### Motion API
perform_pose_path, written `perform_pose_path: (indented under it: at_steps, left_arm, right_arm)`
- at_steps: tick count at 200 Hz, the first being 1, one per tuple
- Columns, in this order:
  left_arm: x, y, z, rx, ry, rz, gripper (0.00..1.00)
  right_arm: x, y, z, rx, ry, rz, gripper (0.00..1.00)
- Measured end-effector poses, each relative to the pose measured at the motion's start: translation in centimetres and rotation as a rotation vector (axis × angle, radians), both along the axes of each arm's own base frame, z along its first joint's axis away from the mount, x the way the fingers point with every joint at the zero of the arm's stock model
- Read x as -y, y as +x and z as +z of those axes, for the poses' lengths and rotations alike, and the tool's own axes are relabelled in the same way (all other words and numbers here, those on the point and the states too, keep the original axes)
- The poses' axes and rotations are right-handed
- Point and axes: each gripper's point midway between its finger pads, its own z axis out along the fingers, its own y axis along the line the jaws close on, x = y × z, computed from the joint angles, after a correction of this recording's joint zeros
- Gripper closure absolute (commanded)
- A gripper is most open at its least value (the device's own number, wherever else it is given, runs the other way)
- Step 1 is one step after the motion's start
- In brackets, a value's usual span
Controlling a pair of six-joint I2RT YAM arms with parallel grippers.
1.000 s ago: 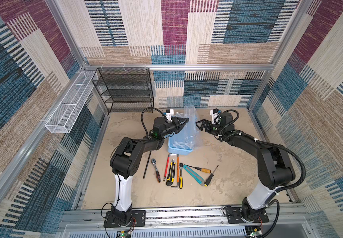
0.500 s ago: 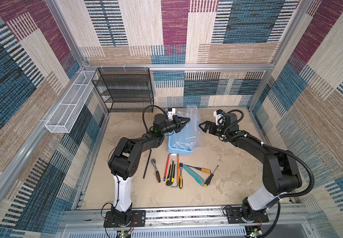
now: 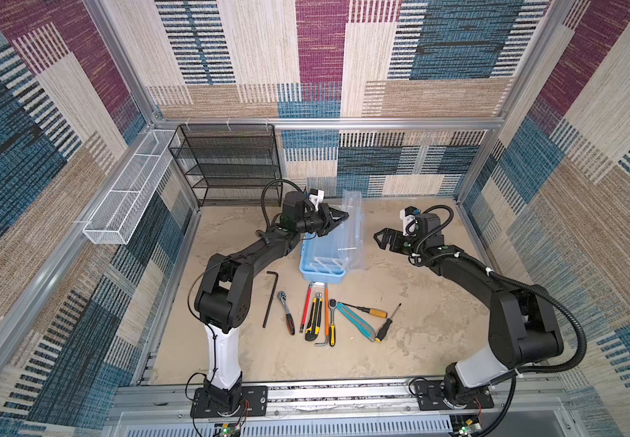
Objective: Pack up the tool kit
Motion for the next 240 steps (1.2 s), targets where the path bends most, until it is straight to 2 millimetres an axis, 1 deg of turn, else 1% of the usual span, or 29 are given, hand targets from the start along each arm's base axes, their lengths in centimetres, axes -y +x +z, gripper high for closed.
perform_pose_path:
  at_steps: [29, 56, 93, 135, 167, 207, 240]
  left_arm:
    - [0.1, 0.6, -0.1, -0.006, 0.062, -0.01, 0.89]
    - [0.6, 1.1, -0.3, -0.002, 0.104, -0.025, 0.9]
    - [1.5, 1.4, -0.7, 0.013, 0.184, -0.044, 0.9]
    - [1.7, 1.8, -1.3, 0.019, 0.272, -0.049, 0.9]
    - [1.1, 1.8, -1.9, 0.029, 0.337, -0.049, 0.9]
    - [0.5, 1.9, -1.8, 0.04, 0.4, -0.04, 0.85]
    - [0.5, 1.9, -2.6, 0.039, 0.43, -0.046, 0.8]
  right_arm:
    - [1.5, -0.9, -1.3, -0.017, -0.048, -0.044, 0.0]
    - [2.5, -1.8, -2.3, -0.035, -0.074, -0.068, 0.0]
    - [3.2, -2.5, -3.0, -0.044, -0.103, -0.089, 0.0]
    - [3.6, -2.9, -3.6, -0.052, -0.132, -0.093, 0.0]
    - [3.8, -3.1, -4.0, -0.057, -0.141, -0.097, 0.0]
    - [4.0, -3.1, -4.1, -0.06, -0.149, -0.105, 0.0]
    - [4.0, -3.2, -4.4, -0.066, -0.15, -0.105, 0.0]
